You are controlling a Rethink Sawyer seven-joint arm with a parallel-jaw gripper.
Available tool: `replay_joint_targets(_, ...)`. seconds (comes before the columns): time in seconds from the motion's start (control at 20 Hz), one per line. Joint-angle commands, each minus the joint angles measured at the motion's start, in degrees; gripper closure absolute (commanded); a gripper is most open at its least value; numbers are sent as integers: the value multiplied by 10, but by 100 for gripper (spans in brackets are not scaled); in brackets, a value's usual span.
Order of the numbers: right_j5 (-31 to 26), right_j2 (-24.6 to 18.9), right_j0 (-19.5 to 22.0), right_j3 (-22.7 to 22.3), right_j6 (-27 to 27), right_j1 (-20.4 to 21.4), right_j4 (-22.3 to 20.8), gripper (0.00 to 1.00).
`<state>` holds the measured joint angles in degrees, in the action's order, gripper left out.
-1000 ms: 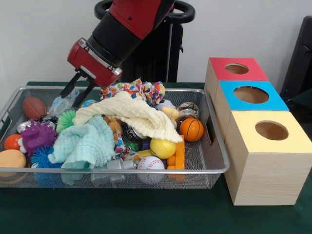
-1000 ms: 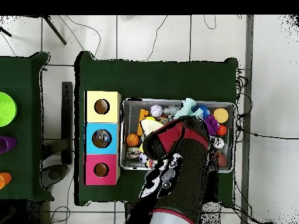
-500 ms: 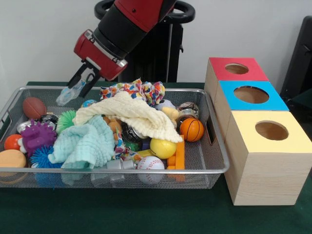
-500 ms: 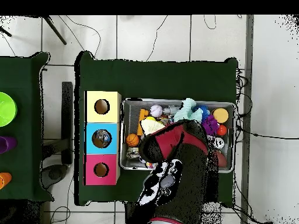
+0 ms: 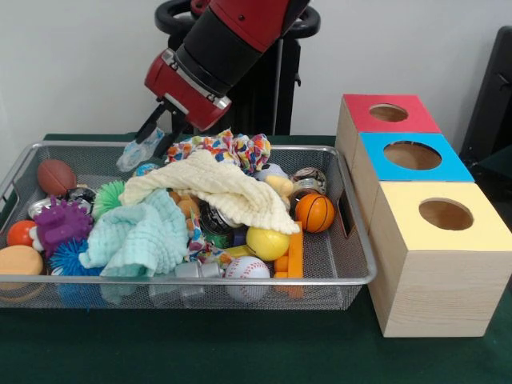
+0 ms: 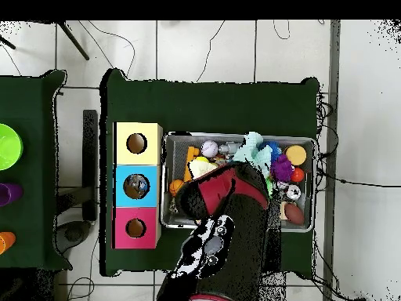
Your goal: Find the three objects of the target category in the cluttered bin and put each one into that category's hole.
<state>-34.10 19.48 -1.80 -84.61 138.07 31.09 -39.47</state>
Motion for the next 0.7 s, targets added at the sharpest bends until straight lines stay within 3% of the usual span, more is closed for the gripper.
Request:
replay_joint_targets(0.05, -55, -73, -6, -60, -45, 3, 33, 100)
replay_joint_targets(0.7, -96, -61, -32, -51, -44, 20, 54, 100)
